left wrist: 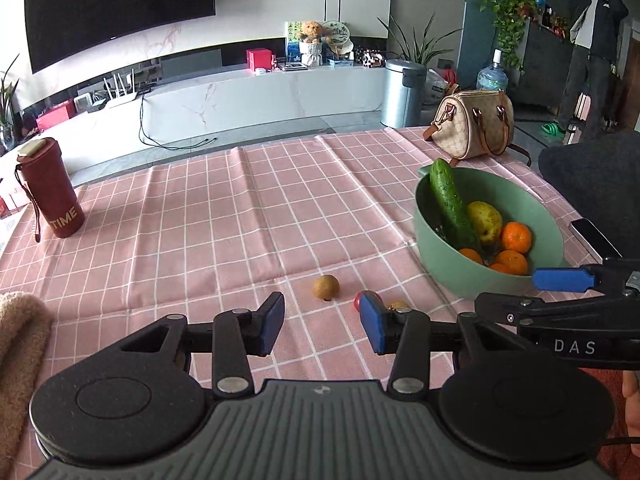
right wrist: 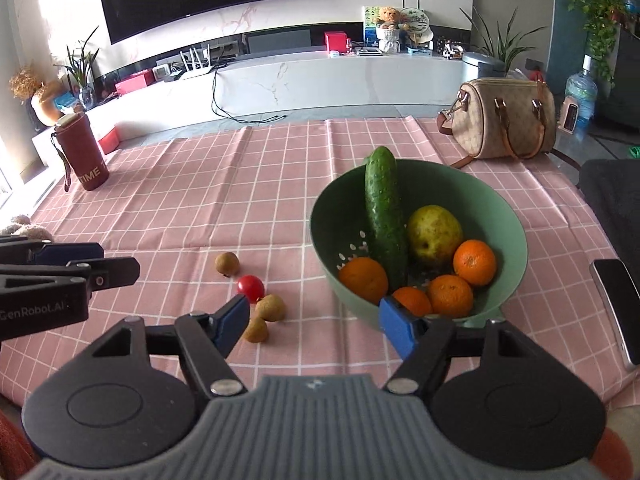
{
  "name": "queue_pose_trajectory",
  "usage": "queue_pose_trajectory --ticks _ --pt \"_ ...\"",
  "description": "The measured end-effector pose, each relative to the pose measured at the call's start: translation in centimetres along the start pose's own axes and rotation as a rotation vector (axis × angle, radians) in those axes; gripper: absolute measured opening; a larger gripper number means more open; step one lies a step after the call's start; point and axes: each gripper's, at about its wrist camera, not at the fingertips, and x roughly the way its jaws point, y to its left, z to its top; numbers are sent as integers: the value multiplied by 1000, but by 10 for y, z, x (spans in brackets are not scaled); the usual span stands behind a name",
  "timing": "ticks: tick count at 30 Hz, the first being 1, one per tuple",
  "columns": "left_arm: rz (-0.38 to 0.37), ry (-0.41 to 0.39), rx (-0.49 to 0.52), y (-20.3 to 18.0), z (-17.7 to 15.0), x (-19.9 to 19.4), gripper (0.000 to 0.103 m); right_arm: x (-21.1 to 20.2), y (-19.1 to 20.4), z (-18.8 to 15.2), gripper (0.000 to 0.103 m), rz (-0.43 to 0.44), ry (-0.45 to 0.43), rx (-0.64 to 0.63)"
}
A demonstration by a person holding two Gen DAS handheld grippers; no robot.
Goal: Organize fruits
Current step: 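Lift both grippers from the colander toward the small fruits on the table, then grasp a small brown kiwi with the left gripper while the right grasps another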
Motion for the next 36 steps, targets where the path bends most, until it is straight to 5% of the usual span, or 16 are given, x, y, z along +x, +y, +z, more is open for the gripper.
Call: queue_pose_trajectory --ticks 12,18,36 --pt "-154 33 -22 22 -28 28 35 23 17 -31 38 -26 -6 113" --pt "-200 69 -17 23 -25 52 34 40 11 -26 37 -17 2 193" --pt "-191 111 -3 30 -26 81 34 92 26 -20 33 79 154 164"
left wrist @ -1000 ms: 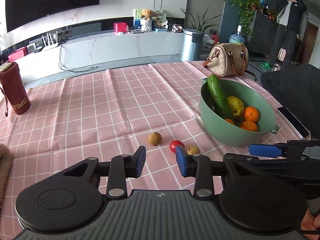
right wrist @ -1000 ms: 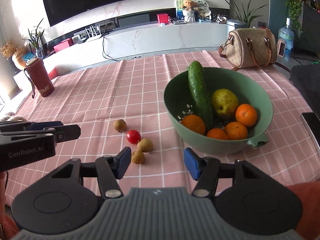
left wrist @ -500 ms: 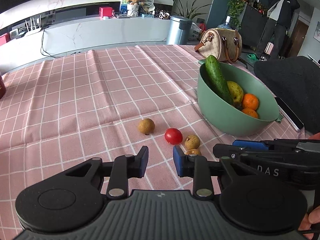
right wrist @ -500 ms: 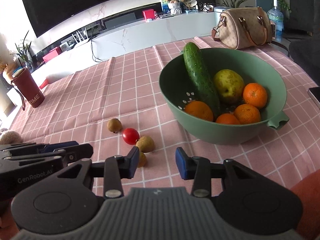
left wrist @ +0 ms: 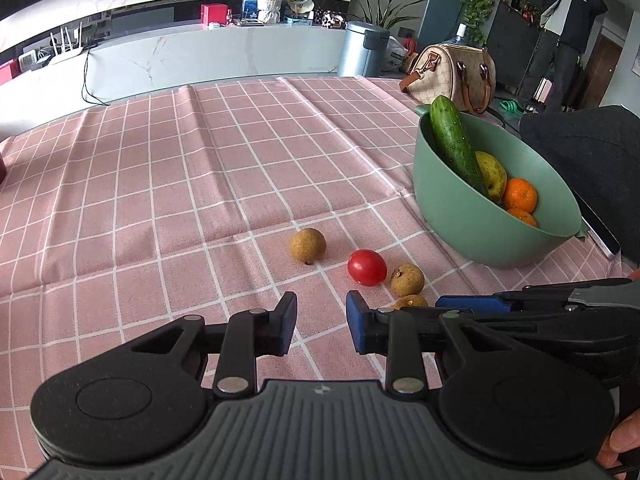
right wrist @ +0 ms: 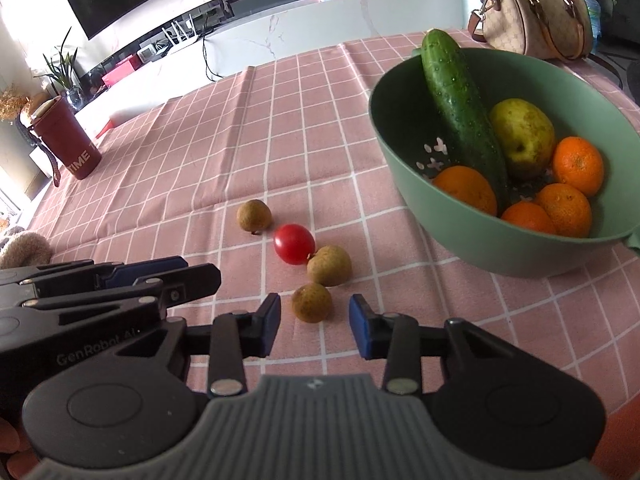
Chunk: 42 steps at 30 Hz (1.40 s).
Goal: Organize fruits
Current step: 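Grasp a small brown kiwi with the left gripper while the right grasps another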
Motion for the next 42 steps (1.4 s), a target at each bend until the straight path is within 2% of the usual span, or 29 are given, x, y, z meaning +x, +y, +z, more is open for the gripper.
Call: queue_pose_trajectory --ticks 1,5,8,13,17,27,29,33,42 --pt "-1 3 2 0 0 1 34 2 0 1 33 2 8 6" --pt "-7 15 25 1 4 9 34 9 1 3 19 7 30 9" --pt "5 3 79 -1 10 15 34 5 3 3 18 -16 21 -6" --pt "37 13 165 -3 22 34 34 -3 -7 9 18 -119 19 -3" --pt "55 23 195 -3 24 49 34 2 -22 10 19 -95 47 72" --pt "33 9 210 -8 30 62 34 8 -21 10 19 -68 43 73" --pt "27 11 210 -8 29 62 29 8 -22 10 19 -66 42 75" --pt "35 12 192 -7 29 60 28 10 -21 9 19 -66 40 69" --pt "45 6 114 -9 31 24 28 -5 -16 6 18 -53 7 33"
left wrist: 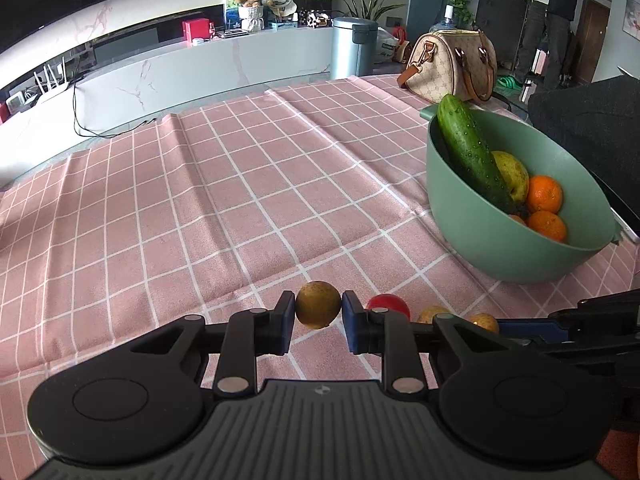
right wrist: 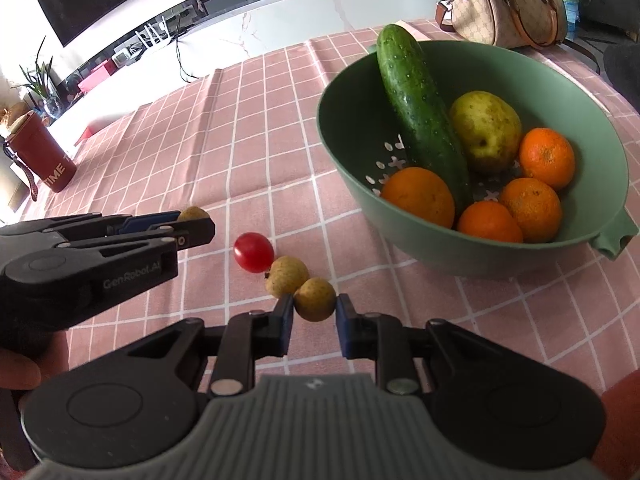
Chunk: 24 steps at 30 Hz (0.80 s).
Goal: Organize fruits
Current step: 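Grasp a small brown kiwi with the left gripper while the right grasps another, then carry both kiwis into the green colander and open both grippers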
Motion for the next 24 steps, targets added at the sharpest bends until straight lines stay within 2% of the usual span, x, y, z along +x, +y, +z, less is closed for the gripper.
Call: queue_pose_trajectory --ticks 9,14,24 --pt "-78 -10 -89 -23 9 -43 28 -43 5 1 18 70 -45 -137" --pt "-97 -12 -59 -53 22 -58 28 -69 -8 10 18 113 -63 -165" --pt "-198 38 -78 -110 59 -45 28 -102 -64 46 18 93 -54 -334"
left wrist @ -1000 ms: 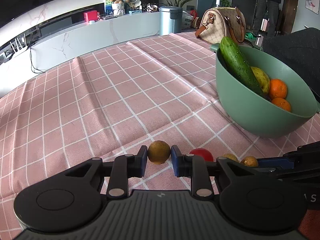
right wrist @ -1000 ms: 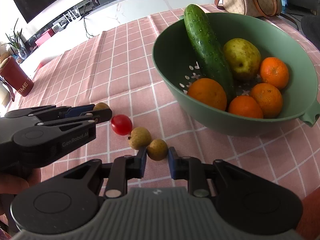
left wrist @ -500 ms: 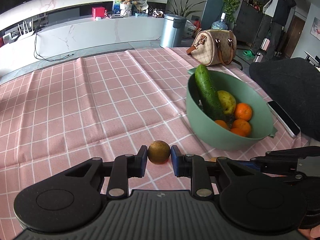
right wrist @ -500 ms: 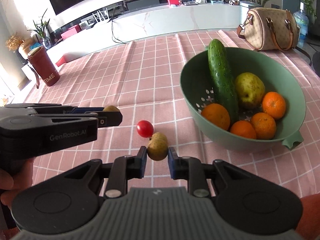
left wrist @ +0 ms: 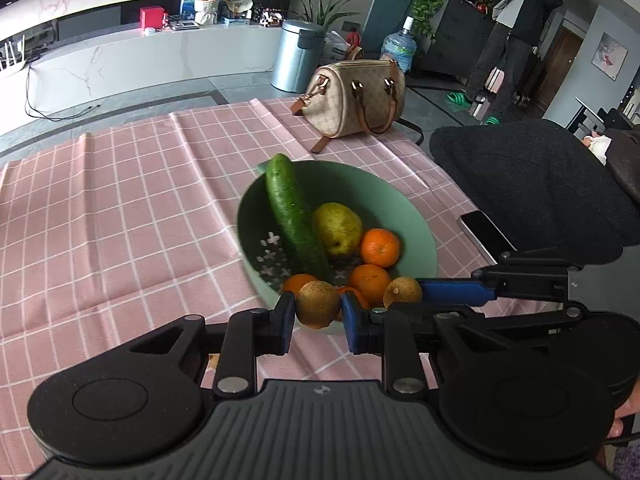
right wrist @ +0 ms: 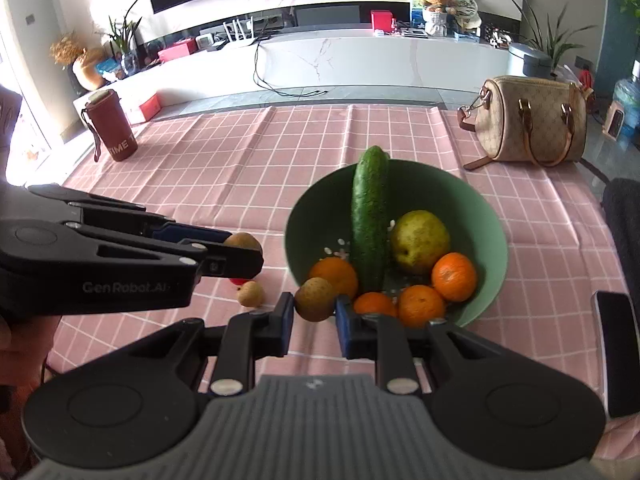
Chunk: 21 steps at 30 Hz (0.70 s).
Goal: Organize fruits
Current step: 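Carry both kiwis into the green colander and open both grippers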
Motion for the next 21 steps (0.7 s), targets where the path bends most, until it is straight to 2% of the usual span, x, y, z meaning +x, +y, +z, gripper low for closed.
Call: queue_pose_trajectory --ticks 5,10,21 --pt "-41 64 26 -24 14 31 28 0 -40 6 18 -29 28 -144" --pt "-81 112 71 -40 22 60 28 11 -77 11 18 -7 65 -187" --pt "-69 178 66 -41 32 96 28 45 -94 21 18 65 126 -352"
